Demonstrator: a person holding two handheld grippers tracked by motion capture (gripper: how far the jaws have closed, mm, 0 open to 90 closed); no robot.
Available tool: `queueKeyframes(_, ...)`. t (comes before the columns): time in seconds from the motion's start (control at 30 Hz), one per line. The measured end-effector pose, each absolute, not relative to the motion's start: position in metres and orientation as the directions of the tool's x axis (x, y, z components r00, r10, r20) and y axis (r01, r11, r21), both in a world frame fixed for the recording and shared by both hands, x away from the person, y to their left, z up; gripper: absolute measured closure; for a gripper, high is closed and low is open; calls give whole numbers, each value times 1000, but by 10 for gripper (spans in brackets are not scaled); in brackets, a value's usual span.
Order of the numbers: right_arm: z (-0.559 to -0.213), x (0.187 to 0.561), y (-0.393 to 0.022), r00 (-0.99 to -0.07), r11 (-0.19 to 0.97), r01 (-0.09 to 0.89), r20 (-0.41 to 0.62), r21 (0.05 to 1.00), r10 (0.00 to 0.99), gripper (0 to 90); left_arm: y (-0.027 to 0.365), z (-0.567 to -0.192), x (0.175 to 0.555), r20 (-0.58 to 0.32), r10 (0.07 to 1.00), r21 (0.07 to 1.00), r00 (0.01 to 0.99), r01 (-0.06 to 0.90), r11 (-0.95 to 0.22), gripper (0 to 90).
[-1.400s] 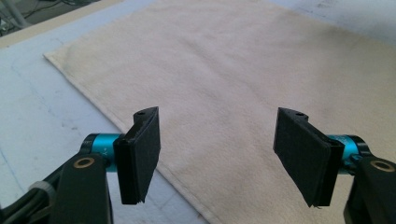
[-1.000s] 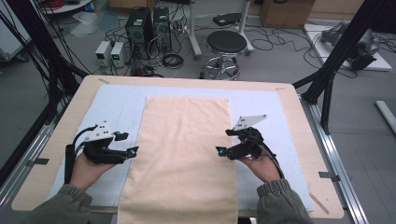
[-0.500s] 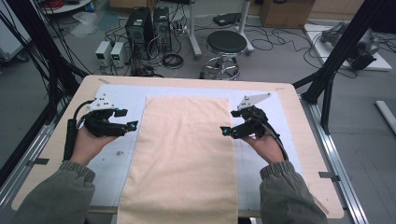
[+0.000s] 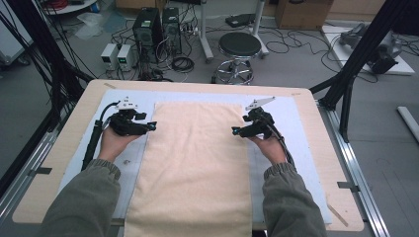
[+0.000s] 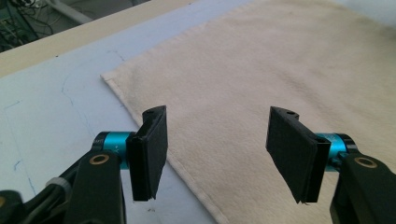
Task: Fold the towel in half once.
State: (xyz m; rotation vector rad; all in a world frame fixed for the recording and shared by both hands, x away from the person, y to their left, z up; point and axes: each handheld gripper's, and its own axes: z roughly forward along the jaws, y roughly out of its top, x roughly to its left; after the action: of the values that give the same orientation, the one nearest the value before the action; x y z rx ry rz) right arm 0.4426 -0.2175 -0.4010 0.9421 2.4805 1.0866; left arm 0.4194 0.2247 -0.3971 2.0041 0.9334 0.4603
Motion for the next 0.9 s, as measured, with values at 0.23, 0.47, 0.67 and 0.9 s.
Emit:
queueKeyframes(0.23, -424, 450, -217, -710, 501, 498, 1, 708, 704, 352, 216, -418, 429, -43, 788, 766, 614, 526, -369, 393)
queueKeyframes(0.47, -434, 453, -214, -700, 522, 536, 3, 664, 714, 447, 210, -430, 432, -35, 796, 705, 604, 580, -409, 484)
queueKeyframes(0.67, -432, 452, -212, -707, 525, 546, 23, 653, 707, 650, 207, -432, 431, -19, 810, 691, 586, 593, -413, 647)
queueKeyframes(0.9, -430, 451, -209, -730, 533, 548, 56, 645, 681, 828, 206, -430, 429, -48, 793, 690, 607, 595, -413, 841)
